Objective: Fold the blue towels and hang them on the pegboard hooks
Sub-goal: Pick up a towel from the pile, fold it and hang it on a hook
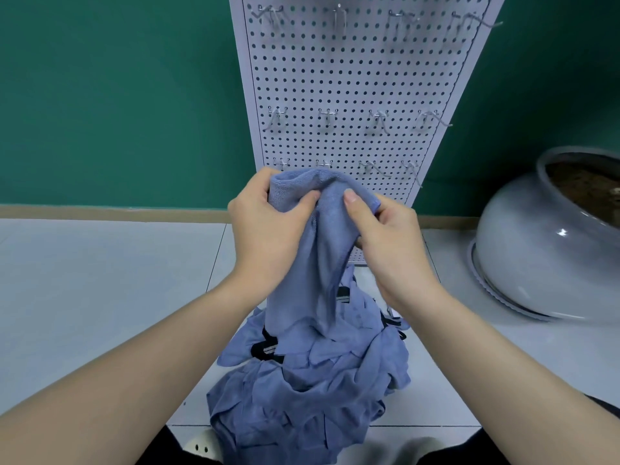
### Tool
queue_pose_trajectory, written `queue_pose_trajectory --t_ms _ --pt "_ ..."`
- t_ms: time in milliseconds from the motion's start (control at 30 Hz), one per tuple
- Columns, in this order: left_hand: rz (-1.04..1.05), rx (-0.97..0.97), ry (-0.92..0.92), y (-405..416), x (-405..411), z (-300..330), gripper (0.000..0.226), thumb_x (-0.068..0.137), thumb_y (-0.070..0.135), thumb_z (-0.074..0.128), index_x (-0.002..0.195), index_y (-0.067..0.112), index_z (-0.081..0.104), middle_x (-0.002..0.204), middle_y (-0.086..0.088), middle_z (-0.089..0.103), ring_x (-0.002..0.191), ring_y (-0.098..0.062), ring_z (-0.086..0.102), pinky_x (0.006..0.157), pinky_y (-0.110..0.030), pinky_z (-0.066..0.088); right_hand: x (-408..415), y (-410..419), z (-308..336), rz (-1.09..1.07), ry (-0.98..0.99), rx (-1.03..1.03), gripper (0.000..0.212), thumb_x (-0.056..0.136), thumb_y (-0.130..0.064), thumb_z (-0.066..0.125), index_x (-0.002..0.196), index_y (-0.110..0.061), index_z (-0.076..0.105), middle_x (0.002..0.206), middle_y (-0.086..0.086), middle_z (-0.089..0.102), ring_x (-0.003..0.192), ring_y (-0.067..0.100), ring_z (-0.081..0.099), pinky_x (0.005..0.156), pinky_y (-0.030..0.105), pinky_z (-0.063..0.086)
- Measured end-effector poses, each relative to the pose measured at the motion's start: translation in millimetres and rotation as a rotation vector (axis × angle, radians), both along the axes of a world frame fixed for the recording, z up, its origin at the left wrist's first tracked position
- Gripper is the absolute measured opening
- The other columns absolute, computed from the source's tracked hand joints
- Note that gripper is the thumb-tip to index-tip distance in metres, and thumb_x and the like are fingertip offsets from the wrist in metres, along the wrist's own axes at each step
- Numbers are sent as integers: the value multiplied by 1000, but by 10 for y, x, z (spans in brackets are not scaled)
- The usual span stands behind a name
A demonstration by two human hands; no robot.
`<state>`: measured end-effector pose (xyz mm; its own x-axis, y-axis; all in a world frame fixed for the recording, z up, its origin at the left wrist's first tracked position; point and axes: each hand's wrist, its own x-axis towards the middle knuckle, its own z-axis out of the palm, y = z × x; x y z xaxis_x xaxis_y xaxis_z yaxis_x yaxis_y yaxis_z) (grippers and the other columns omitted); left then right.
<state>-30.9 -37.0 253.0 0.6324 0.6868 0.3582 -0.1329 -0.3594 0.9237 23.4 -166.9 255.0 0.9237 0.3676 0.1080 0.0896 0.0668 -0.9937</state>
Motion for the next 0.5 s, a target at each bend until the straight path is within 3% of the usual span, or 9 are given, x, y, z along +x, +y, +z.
queue_pose_trajectory --t_ms 67,167,267,333,400,500 --pt "30 8 -8 -29 3 12 23 81 14 84 77 24 63 69 19 65 63 3 56 61 -12 44 -75 9 -28 2 -50 -37 37 105 -23 60 80 5 60 67 6 55 67 12 46 64 30 39" --pt "32 -18 -10 -71 -20 -4 18 83 19 83 79 20 66 73 10 68 66 -1 57 61 -21 50 -154 33 -36 -14 -86 -80 40 106 -20 56 67 -13 49 54 -17 39 53 3 32 53 20 29" --pt "-54 -11 -8 -160 -95 -24 11 88 19 79 82 23 71 74 10 71 69 -4 62 67 -30 55 -138 33 -35 -53 -96 -60 41 106 -22 56 69 -8 49 56 -11 40 55 6 32 53 23 29" --pt "-171 -21 -12 -256 -160 -27 8 93 12 73 92 20 75 77 14 74 71 3 64 66 -20 53 -110 24 -18 -76 -99 -45 41 106 -25 56 80 6 54 64 3 45 61 12 37 57 30 31" --pt "-277 -23 -31 -319 -209 -45 17 99 6 64 110 13 75 96 13 77 87 4 70 74 -14 54 -88 9 19 -93 -82 -43 40 106 -25 56 85 9 56 66 6 48 62 13 41 57 30 34" --pt "-342 -5 -55 -318 -208 -111 37 101 11 49 133 10 67 130 1 71 121 -12 66 93 -36 60 -61 -21 75 -110 -69 -75 39 107 -23 54 70 -10 51 57 -5 43 54 9 34 52 26 30"
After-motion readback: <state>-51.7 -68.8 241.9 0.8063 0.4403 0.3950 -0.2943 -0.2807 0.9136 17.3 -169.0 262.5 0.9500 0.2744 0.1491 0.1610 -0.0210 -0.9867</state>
